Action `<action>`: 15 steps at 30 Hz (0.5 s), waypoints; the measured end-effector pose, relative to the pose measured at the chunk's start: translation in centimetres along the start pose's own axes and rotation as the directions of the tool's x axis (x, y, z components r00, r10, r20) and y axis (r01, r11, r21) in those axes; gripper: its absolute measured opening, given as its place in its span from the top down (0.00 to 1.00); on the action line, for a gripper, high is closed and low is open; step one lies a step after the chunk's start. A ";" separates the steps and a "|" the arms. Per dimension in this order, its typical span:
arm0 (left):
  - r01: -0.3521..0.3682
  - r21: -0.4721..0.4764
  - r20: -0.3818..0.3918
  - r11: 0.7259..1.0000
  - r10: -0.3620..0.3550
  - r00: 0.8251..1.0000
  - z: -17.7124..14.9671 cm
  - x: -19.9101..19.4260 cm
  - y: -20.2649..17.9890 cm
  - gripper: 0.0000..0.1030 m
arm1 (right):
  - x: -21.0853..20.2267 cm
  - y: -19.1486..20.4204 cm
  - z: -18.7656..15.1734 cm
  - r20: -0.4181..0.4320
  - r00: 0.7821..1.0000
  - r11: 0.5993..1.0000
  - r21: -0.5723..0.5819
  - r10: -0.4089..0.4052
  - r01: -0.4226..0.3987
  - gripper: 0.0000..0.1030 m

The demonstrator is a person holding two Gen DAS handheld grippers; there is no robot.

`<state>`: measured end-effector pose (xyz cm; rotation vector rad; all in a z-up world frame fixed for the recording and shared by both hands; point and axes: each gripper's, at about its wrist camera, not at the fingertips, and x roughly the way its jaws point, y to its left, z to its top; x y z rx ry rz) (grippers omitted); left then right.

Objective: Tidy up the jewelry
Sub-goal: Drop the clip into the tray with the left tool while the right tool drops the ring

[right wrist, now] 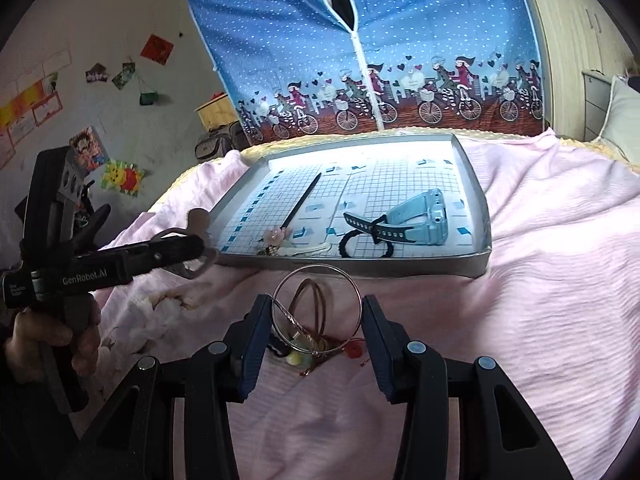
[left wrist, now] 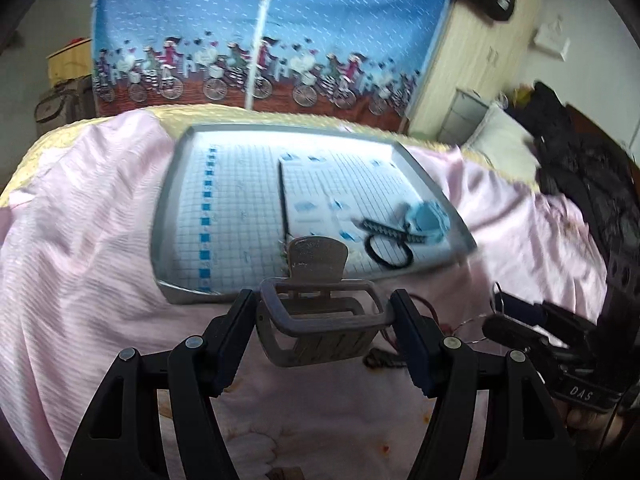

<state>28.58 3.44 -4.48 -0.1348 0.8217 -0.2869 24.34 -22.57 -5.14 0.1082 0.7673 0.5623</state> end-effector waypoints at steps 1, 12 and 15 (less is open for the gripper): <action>-0.003 -0.012 0.003 1.000 0.003 1.000 0.1 0.0 0.3 0.40 | 0.0 -0.1 0.1 0.001 1.000 1.000 0.002 -0.001 0.001 0.58; -0.062 -0.106 0.045 0.992 0.068 0.997 2.5 1.4 2.8 0.40 | 3.5 -0.6 5.3 0.090 0.996 1.000 -0.012 -0.001 0.003 0.58; -0.061 -0.118 0.037 0.991 0.066 0.997 2.9 2.6 3.5 0.40 | 5.6 -0.7 6.1 0.080 0.997 0.999 -0.027 -0.019 0.021 0.58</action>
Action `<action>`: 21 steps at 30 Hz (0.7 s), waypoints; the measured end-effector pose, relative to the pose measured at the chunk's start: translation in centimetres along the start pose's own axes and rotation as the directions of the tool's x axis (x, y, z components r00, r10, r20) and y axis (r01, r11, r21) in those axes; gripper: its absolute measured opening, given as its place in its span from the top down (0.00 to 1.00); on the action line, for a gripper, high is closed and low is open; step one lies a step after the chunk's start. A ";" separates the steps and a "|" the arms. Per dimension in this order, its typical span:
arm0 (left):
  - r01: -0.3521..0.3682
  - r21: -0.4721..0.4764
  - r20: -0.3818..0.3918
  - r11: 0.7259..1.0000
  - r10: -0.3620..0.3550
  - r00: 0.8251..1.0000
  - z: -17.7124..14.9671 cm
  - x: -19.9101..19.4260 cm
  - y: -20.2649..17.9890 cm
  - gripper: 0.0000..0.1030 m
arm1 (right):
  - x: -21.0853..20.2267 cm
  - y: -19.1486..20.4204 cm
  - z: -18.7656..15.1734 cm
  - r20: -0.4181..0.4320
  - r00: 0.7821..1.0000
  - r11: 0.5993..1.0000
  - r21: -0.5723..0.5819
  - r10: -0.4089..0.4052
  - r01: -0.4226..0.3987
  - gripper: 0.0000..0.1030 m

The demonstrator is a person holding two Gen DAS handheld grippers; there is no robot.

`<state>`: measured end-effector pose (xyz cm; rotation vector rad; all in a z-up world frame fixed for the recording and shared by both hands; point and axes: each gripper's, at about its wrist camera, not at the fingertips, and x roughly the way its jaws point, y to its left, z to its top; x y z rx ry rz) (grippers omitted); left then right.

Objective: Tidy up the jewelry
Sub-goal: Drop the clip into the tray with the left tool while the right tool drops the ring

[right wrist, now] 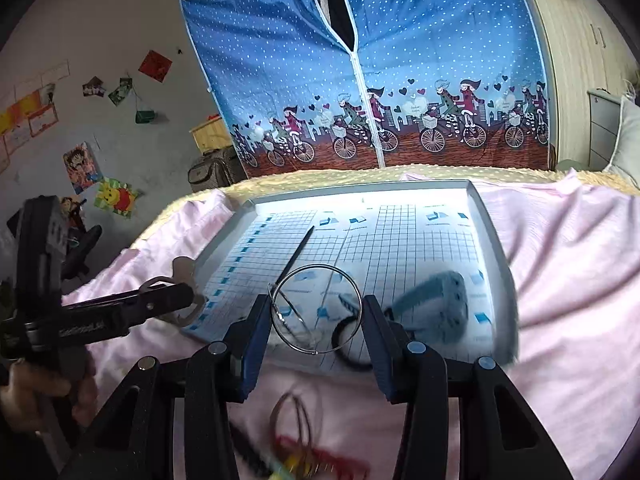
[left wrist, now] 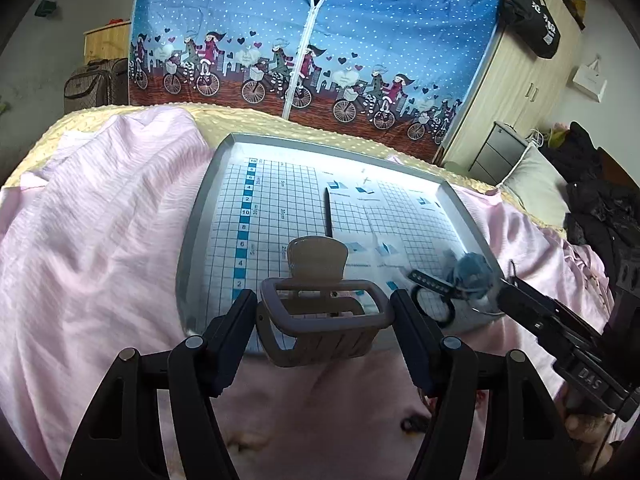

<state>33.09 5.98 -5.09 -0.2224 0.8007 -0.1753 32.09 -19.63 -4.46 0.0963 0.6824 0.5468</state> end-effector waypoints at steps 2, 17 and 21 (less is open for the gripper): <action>-0.004 0.002 -0.007 1.000 0.004 1.000 0.0 0.6 0.3 0.40 | 1.3 -0.1 0.0 -0.016 1.000 1.000 -0.011 -0.016 0.016 0.58; -0.079 -0.002 -0.056 0.997 0.078 0.995 -0.2 2.3 1.1 0.31 | 2.2 -0.7 -1.1 -0.072 0.996 0.998 -0.020 -0.061 0.060 0.32; -0.055 -0.028 0.020 0.998 0.056 0.998 0.0 0.2 0.9 0.02 | -0.8 -0.3 -0.8 -0.006 0.996 0.996 -0.027 -0.084 0.084 0.15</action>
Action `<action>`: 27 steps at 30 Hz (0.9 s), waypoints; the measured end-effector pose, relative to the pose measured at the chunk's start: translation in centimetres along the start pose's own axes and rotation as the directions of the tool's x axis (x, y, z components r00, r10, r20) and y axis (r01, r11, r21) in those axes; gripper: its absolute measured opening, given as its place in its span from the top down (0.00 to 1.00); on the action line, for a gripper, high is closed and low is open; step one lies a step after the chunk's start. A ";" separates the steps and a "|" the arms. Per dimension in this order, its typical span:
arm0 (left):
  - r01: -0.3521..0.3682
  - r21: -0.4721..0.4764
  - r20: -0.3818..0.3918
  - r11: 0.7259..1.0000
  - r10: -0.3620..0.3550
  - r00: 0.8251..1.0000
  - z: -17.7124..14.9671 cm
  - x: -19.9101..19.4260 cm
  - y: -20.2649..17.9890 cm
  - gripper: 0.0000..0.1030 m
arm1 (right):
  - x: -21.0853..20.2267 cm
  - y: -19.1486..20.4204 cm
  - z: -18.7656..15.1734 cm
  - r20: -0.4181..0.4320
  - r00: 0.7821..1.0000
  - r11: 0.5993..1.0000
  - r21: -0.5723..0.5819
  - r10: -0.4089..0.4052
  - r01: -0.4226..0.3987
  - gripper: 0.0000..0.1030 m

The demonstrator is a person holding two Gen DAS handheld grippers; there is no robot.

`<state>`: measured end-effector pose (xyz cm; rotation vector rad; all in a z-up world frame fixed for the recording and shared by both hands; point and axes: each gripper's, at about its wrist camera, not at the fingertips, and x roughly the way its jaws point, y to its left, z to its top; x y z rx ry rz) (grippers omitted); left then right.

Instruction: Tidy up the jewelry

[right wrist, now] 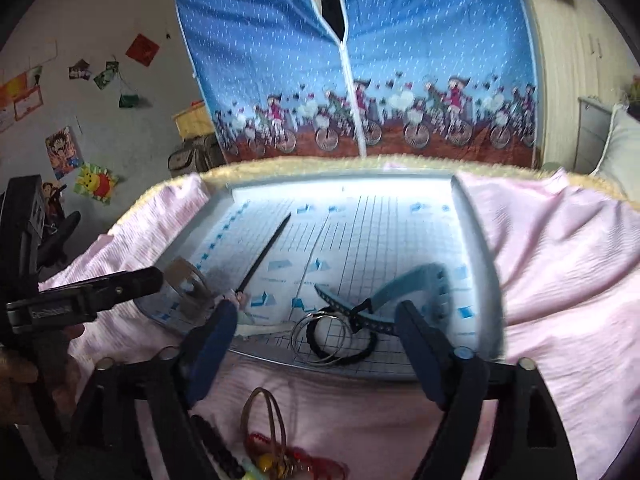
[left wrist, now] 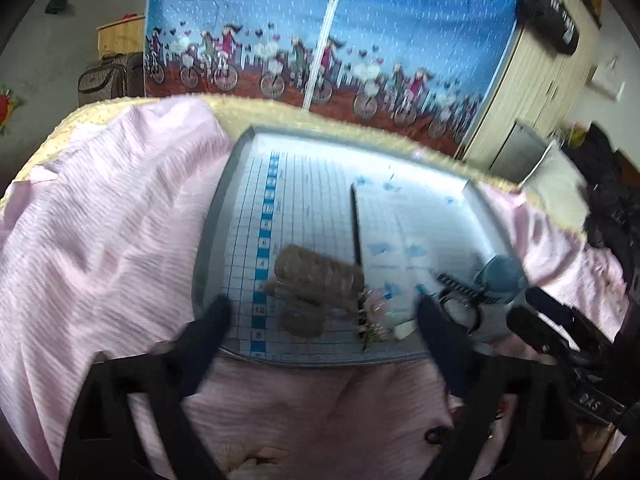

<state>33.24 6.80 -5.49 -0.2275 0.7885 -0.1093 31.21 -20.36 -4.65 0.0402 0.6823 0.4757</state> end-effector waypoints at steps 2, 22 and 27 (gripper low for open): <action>0.014 -0.003 0.055 1.000 -0.014 0.998 0.0 -1.6 -0.3 0.02 | -1.8 0.3 0.1 0.042 0.999 1.000 -0.009 -0.011 0.011 0.03; -0.062 0.171 0.394 0.983 -0.010 0.919 -6.0 -19.1 -6.2 0.02 | -18.5 4.9 -4.1 0.341 0.939 0.994 -0.085 -0.041 0.075 0.00; -0.051 0.146 0.385 0.988 -0.009 0.923 -8.6 -20.3 -6.0 0.02 | -20.2 5.9 -6.2 0.342 0.938 0.988 -0.119 -0.055 0.101 0.00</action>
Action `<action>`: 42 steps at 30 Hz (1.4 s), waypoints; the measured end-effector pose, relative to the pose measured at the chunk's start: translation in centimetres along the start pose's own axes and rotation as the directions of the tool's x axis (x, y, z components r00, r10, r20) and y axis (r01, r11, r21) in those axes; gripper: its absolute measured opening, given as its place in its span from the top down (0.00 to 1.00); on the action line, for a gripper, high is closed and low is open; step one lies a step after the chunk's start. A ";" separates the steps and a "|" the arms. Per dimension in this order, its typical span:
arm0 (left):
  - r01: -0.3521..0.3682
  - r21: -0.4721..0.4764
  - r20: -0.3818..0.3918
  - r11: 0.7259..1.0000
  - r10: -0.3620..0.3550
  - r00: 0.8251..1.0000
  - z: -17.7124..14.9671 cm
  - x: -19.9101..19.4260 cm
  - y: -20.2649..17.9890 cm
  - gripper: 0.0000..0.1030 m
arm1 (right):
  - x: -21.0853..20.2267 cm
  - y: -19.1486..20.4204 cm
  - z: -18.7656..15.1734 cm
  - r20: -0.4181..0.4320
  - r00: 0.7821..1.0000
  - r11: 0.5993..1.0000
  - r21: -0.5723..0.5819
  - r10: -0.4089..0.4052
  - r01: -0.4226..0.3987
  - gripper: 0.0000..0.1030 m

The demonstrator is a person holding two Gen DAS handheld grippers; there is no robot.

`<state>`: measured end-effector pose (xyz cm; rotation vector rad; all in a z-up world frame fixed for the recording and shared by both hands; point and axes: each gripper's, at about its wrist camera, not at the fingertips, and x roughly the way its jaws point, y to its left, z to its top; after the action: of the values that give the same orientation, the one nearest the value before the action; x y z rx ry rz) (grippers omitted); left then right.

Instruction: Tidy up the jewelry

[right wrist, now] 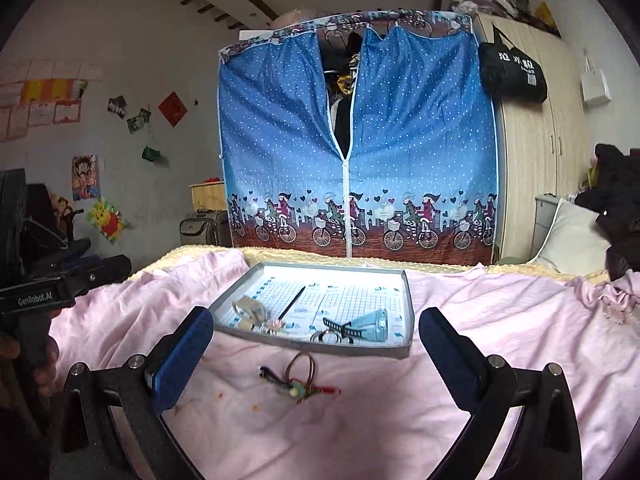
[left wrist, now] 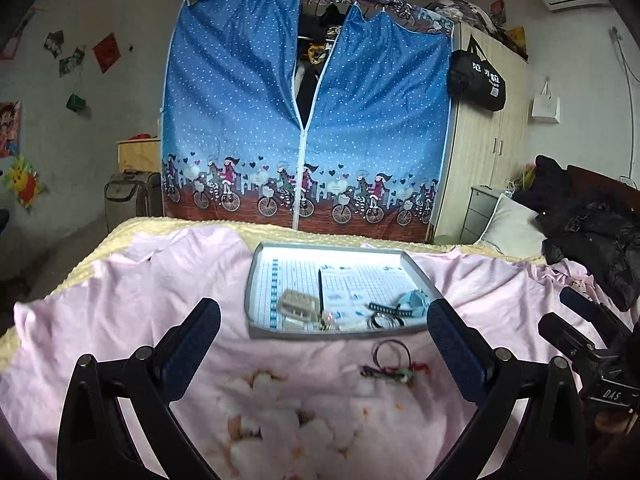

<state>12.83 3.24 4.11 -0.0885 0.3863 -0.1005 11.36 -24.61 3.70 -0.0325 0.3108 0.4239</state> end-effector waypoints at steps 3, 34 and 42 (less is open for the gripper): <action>-0.009 -0.004 -0.001 1.000 0.009 1.000 -0.7 -1.1 -0.2 0.02 | -1.3 0.7 -0.6 -0.007 1.000 1.000 -0.024 -0.011 0.011 0.00; -0.075 -0.056 -0.304 0.996 0.055 0.951 -5.7 -0.7 -1.0 0.02 | -0.1 -0.9 -5.3 -0.357 0.926 0.985 0.064 -0.127 0.159 0.00; -0.059 -0.041 -0.325 0.997 0.043 0.945 -5.7 -0.1 -1.2 0.02 | -0.1 -1.3 -5.3 -0.366 0.922 0.983 0.077 -0.129 0.168 0.00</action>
<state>10.45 1.69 -0.95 -0.1117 0.7209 -0.0540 10.22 -26.36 -1.34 -0.0286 0.6892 0.2471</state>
